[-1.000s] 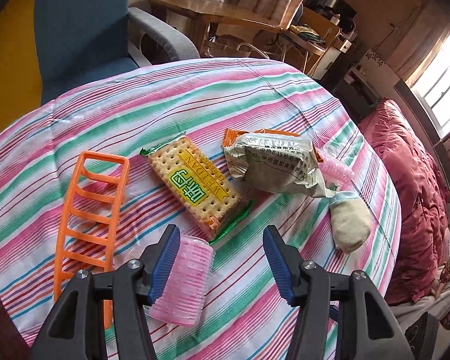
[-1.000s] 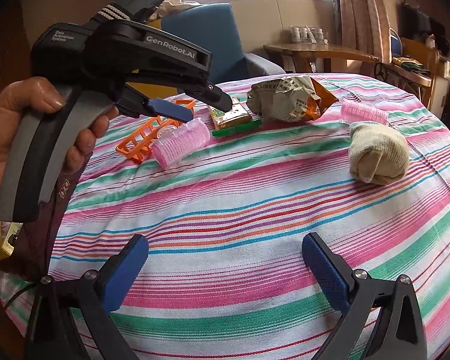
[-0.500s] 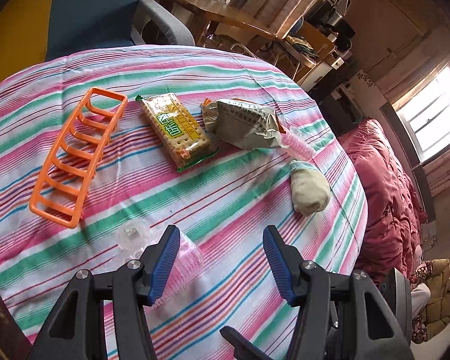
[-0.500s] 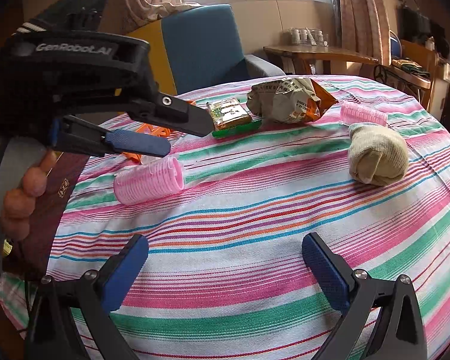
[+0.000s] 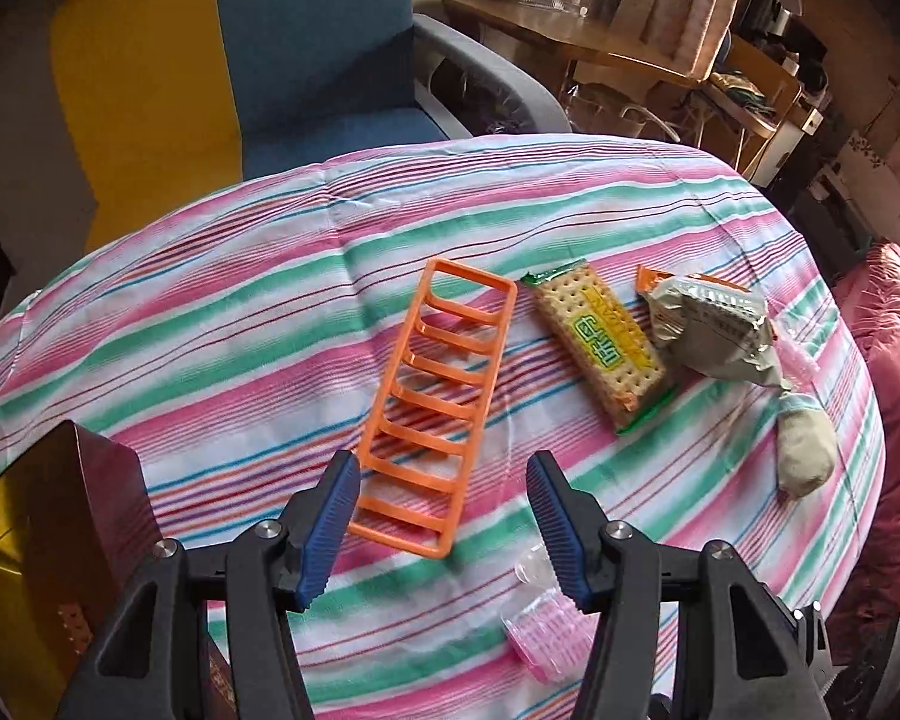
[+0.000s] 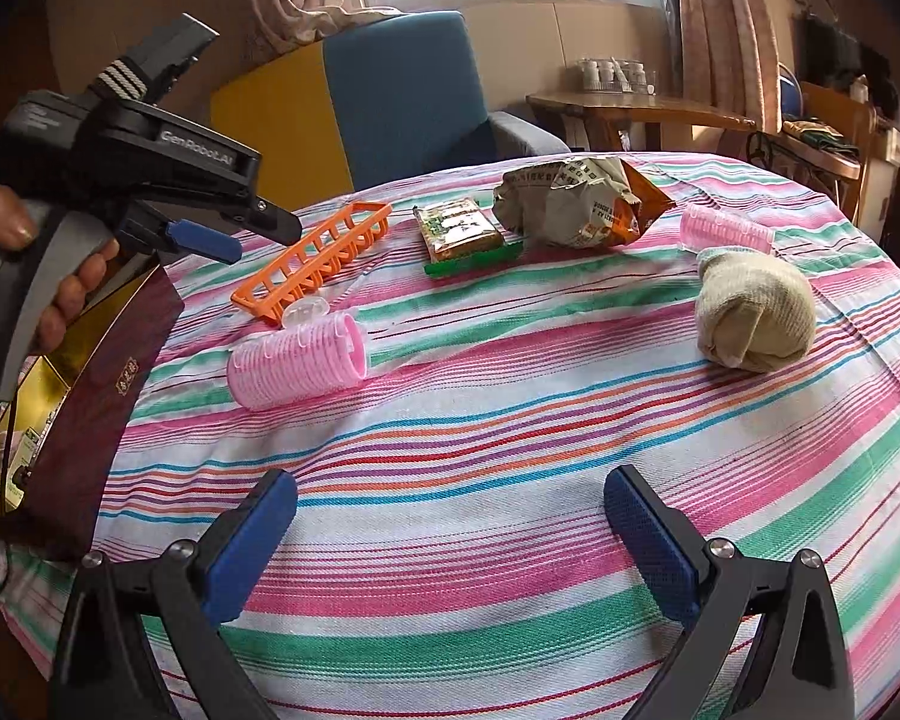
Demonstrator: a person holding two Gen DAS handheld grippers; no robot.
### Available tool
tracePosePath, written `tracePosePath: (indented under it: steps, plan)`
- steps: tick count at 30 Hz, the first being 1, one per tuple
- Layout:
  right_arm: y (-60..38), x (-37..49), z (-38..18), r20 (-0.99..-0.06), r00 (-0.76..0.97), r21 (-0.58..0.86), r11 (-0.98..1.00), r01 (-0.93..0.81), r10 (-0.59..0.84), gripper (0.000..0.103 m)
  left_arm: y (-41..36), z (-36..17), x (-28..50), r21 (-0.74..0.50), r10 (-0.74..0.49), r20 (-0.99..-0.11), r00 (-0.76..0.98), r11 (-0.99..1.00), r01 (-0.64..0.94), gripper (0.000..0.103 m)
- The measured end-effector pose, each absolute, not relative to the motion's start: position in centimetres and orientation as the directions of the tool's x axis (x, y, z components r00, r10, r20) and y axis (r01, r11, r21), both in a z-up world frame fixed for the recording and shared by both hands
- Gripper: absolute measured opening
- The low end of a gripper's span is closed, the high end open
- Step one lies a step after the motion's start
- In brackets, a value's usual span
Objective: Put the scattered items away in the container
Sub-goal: 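Close the left tool on the orange rack and lift it, then hold the orange rack in the left tool while the right tool grasps the pink roller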
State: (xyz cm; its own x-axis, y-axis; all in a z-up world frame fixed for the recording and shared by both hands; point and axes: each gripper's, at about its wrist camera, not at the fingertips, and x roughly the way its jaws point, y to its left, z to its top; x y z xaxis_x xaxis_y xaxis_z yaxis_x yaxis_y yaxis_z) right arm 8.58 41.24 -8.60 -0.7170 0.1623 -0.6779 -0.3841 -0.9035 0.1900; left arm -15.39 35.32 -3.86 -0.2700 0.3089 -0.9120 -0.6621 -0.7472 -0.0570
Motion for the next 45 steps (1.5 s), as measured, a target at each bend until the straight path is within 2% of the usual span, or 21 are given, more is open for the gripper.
tracePosePath:
  steps: [13, 15, 16, 19, 31, 37, 45]
  plan:
    - [41.4, 8.6, -8.6, -0.676, -0.720, 0.196, -0.904, -0.381, 0.157, 0.103, 38.9, -7.5, -17.4, 0.043, 0.210, -0.943, -0.258, -0.692, -0.721, 0.059]
    - [41.4, 8.6, -8.6, -0.676, -0.720, 0.194, -0.904, -0.381, 0.158, 0.103, 38.5, -7.7, -17.2, 0.024, 0.219, -0.945, -0.245, -0.698, -0.715, 0.059]
    - [41.3, 8.6, -8.6, -0.677, -0.719, 0.193, -0.904, -0.382, 0.159, 0.103, 38.1, -7.8, -17.2, 0.016, 0.220, -0.945, -0.243, -0.708, -0.706, 0.055]
    - [41.3, 8.5, -8.6, -0.680, -0.716, 0.189, -0.904, -0.383, 0.161, 0.103, 36.9, -8.0, -16.7, 0.000, 0.219, -0.946, -0.238, -0.737, -0.676, 0.050]
    - [40.8, 7.7, -8.7, -0.714, -0.676, 0.127, -0.916, -0.379, 0.181, 0.103, 30.5, -7.5, -10.7, -0.103, 0.266, -0.943, -0.202, -0.807, -0.582, 0.050]
    - [40.5, 7.4, -8.5, -0.757, -0.631, 0.063, -0.943, -0.328, 0.169, 0.103, 28.9, -7.3, -6.2, -0.187, 0.349, -0.924, -0.159, -0.772, -0.607, 0.049]
    - [43.0, 9.3, -6.7, -0.790, -0.601, 0.156, -0.906, -0.394, 0.125, 0.103, 26.7, -7.2, -2.2, -0.281, 0.439, -0.889, -0.127, -0.744, -0.606, 0.049]
